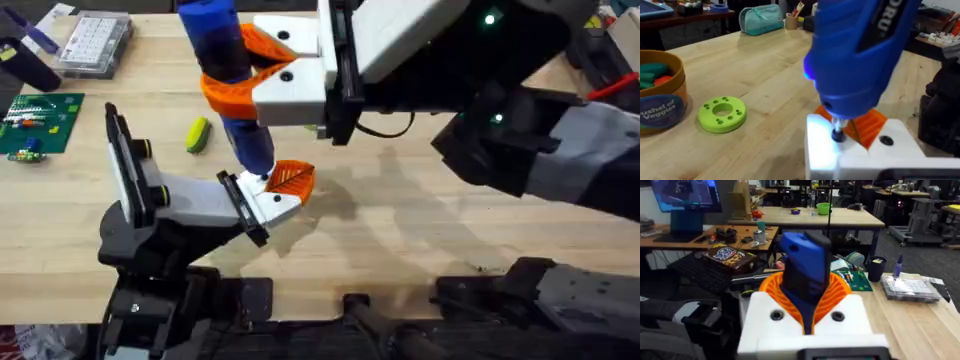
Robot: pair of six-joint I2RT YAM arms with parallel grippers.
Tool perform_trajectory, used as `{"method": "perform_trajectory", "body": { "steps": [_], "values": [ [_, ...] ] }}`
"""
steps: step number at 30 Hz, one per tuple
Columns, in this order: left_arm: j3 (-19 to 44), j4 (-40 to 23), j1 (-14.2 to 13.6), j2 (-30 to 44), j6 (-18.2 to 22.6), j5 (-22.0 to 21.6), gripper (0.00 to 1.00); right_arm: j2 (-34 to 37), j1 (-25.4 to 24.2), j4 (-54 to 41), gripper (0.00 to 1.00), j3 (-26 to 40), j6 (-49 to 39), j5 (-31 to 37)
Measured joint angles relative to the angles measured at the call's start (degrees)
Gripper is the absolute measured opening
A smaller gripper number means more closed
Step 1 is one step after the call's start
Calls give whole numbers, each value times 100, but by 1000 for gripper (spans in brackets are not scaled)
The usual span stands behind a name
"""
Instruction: Pick up the gripper from the table and insert it into the empty holder that is missing its gripper. Then pick up a screw, insert it into the mounting hole, and use the screwdriver to tighten it. Finally, clean up the table by picking up the vegetable and placing it into the bucket.
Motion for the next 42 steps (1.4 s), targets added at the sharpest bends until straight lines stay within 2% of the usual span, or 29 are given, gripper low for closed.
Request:
{"method": "perform_trajectory", "body": {
  "steps": [42],
  "values": [
    [0,-15,0,22,-46,63,13,-55,-37,-669,45,116,-7,138]
  ]
}}
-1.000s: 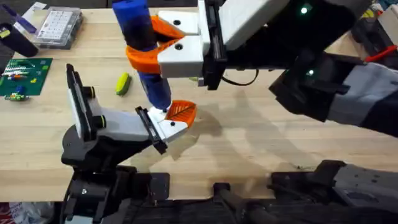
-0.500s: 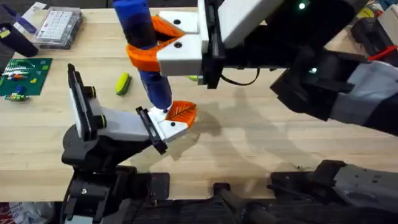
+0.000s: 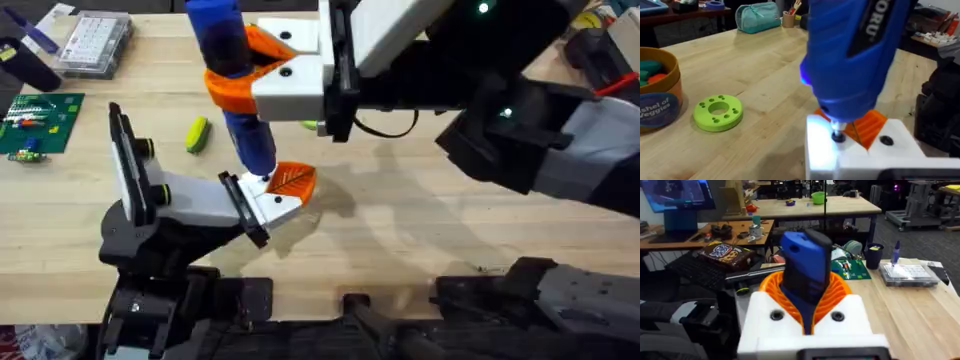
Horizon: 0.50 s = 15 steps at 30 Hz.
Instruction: Pick up the gripper from the table and insert it into the empty holder that is missing its gripper. Then pick up a screw, insert it into the mounting hole, and use the screwdriver to tighten it. Finally, clean up the table by picking up the vegetable and placing it into the bucket.
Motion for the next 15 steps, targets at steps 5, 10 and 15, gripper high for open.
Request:
{"method": "perform_trajectory", "body": {
  "steps": [5,10,15],
  "values": [
    [0,11,0,-2,9,-6,13,23,0,184,46,-2,56,-9],
    [0,15,0,-7,7,-31,13,138,2,22,45,216,118,-88],
    [2,15,0,-22,28,-50,13,269,22,-978,47,1048,-204,-180]
  ]
}}
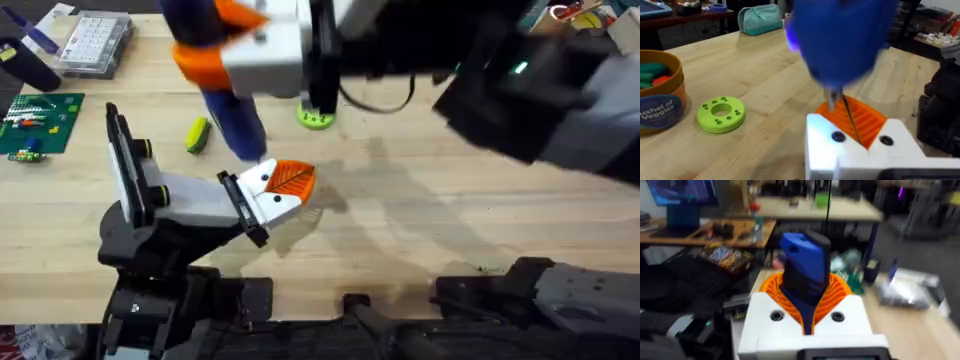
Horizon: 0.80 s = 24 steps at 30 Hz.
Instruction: Pick up the gripper from the table and insert it into the empty holder that is missing its gripper. Then pick up a screw, insert it into the mounting hole, and use the screwdriver to tighten it. Finally, clean up the table by picking up the vegetable and placing it into the bucket.
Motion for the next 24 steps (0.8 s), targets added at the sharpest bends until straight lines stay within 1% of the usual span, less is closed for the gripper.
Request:
{"method": "perform_trajectory", "body": {
  "steps": [3,5,9,14,20,24],
  "values": [
    [0,0,0,0,2,0,13,-9,0,-22,46,390,-218,-6],
    [0,0,0,0,0,0,13,-34,0,4,46,519,-299,-6],
    [2,0,0,0,2,0,13,-68,0,-148,46,552,-447,-28],
    [2,0,0,0,2,0,13,-65,0,-785,47,554,-952,-28],
    [0,0,0,-2,2,0,13,-65,0,-845,46,554,-1297,-30],
    [0,0,0,-2,2,0,13,-67,0,-940,46,554,-1291,-28]
  ]
}}
